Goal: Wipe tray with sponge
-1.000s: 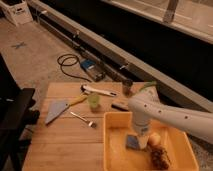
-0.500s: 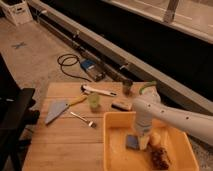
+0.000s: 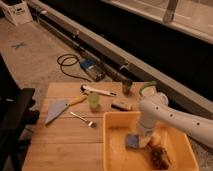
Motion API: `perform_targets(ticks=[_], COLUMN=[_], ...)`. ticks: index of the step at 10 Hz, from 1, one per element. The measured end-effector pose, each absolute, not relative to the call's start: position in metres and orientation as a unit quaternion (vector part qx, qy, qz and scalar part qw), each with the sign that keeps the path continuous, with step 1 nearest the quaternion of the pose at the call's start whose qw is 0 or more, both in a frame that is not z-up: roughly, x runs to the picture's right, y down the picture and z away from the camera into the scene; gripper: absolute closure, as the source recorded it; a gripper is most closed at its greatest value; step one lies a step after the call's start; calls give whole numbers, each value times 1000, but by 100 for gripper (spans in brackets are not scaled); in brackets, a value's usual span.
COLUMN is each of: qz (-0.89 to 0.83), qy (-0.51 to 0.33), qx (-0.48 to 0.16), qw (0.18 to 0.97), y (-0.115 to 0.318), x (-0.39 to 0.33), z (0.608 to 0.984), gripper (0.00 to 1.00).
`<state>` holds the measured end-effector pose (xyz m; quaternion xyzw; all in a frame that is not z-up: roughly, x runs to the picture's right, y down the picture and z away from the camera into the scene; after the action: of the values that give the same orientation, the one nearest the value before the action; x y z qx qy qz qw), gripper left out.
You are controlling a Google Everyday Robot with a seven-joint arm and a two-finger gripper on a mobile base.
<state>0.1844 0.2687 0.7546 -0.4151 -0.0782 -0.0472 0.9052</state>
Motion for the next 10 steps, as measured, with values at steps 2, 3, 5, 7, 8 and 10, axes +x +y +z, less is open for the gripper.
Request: perform_targets(ticks=[2,3,5,7,8,10], qz=[-55,-61,-69,-72,-71,-67], qy=[-82,-84,-79,-72,-67,-61], qx=[-412,-410,-410,-412,-411,-407], qw=[906,906,906,906,906,909], y=[272,274,279,279,278,270], x=[182,180,184,189,194,201], z=[749,745,741,742,742,746], gripper=[100,100,100,100,100,100])
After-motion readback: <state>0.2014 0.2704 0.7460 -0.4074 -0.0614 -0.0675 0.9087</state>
